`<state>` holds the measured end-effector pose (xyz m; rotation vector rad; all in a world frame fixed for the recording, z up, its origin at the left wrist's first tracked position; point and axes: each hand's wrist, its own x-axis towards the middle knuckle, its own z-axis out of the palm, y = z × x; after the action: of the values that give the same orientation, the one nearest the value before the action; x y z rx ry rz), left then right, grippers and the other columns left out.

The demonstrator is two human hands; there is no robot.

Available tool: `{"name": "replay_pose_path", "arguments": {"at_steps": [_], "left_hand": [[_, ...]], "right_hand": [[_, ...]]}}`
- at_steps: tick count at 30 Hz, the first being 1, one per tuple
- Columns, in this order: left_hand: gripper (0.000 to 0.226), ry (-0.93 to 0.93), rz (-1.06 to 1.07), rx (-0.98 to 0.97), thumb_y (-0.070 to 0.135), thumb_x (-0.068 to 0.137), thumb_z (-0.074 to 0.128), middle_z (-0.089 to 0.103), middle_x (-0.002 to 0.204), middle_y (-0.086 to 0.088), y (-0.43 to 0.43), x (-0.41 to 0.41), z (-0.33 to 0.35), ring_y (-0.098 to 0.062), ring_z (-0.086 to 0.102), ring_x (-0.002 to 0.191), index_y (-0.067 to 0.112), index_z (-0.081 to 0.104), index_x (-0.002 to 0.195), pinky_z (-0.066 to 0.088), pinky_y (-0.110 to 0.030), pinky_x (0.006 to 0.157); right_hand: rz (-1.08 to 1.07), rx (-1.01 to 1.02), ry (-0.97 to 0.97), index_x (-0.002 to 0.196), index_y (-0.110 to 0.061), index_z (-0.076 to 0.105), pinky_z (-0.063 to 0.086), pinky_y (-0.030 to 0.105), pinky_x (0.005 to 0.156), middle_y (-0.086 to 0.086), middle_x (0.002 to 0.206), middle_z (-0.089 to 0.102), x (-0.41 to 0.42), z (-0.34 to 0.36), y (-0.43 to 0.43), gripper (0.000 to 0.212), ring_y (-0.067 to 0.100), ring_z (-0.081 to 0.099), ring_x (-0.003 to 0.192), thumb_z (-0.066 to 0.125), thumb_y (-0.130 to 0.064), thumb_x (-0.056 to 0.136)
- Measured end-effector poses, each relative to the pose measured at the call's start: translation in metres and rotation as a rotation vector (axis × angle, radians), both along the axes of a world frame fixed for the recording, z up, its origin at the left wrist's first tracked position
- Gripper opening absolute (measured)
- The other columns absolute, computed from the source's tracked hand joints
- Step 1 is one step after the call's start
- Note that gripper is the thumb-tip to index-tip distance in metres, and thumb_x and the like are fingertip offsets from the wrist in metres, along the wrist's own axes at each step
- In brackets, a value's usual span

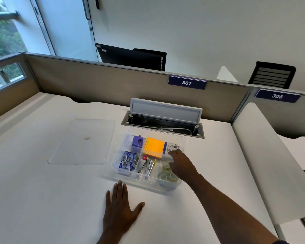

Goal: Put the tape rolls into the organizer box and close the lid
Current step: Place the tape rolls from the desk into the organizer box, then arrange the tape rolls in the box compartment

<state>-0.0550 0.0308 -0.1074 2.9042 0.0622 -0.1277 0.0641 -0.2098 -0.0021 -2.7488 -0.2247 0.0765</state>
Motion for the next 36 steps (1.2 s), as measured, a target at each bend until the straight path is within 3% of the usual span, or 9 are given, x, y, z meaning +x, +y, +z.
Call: {"name": "replay_pose_path", "arguments": {"at_steps": [5, 9, 14, 23, 29, 36], "left_hand": [[0.113, 0.009, 0.003, -0.002, 0.090, 0.068, 0.004, 0.000, 0.162, -0.008, 0.000, 0.001, -0.001, -0.023, -0.003, 0.149, 0.012, 0.003, 0.150, -0.003, -0.047, 0.119], [0.113, 0.013, 0.005, 0.004, 0.090, 0.068, 0.003, 0.000, 0.162, -0.008, 0.000, 0.001, -0.002, -0.023, -0.004, 0.149, 0.012, 0.002, 0.150, -0.004, -0.046, 0.119], [0.112, -0.014, 0.005, -0.014, 0.088, 0.070, 0.008, 0.007, 0.161, -0.009, 0.000, 0.001, 0.000, -0.024, 0.002, 0.149, 0.010, 0.009, 0.150, -0.002, -0.046, 0.118], [0.111, -0.023, 0.000, -0.024, 0.089, 0.071, 0.010, 0.007, 0.161, -0.008, 0.000, 0.000, 0.000, -0.024, 0.002, 0.149, 0.010, 0.009, 0.150, -0.002, -0.046, 0.119], [0.112, -0.019, 0.004, -0.028, 0.090, 0.070, 0.008, 0.003, 0.161, -0.007, 0.000, 0.000, -0.001, -0.023, -0.002, 0.149, 0.012, 0.005, 0.150, -0.003, -0.046, 0.119], [0.110, -0.023, 0.001, -0.029, 0.089, 0.072, 0.010, 0.005, 0.161, -0.008, 0.000, 0.000, 0.000, -0.024, 0.000, 0.149, 0.011, 0.007, 0.150, -0.003, -0.046, 0.119]], "right_hand": [[-0.092, -0.013, -0.085, 0.120, -0.007, 0.058, 0.050, 0.035, 0.095, 0.014, 0.124, 0.061, -0.001, -0.006, -0.001, 0.028, 0.029, 0.060, 0.109, 0.052, -0.011, 0.093], [-0.032, -0.123, -0.023, 0.112, -0.009, 0.061, 0.053, 0.037, 0.091, 0.012, 0.117, 0.065, -0.001, -0.010, 0.000, 0.023, 0.027, 0.063, 0.104, 0.052, -0.017, 0.092], [0.092, -0.296, 0.043, 0.119, -0.013, 0.061, 0.054, 0.042, 0.093, 0.011, 0.118, 0.064, -0.003, -0.018, 0.004, 0.030, 0.028, 0.061, 0.109, 0.058, -0.019, 0.089], [0.122, -0.434, 0.016, 0.122, -0.008, 0.055, 0.051, 0.043, 0.089, 0.015, 0.123, 0.057, -0.003, -0.025, 0.013, 0.035, 0.032, 0.057, 0.107, 0.057, -0.022, 0.090], [0.121, -0.420, 0.029, 0.114, -0.006, 0.058, 0.051, 0.041, 0.087, 0.015, 0.119, 0.058, 0.000, -0.026, 0.014, 0.028, 0.030, 0.057, 0.105, 0.056, -0.023, 0.092], [0.085, -0.319, 0.056, 0.121, -0.009, 0.053, 0.051, 0.038, 0.093, 0.013, 0.123, 0.055, -0.001, -0.028, 0.012, 0.034, 0.027, 0.056, 0.109, 0.059, -0.024, 0.091]]}}
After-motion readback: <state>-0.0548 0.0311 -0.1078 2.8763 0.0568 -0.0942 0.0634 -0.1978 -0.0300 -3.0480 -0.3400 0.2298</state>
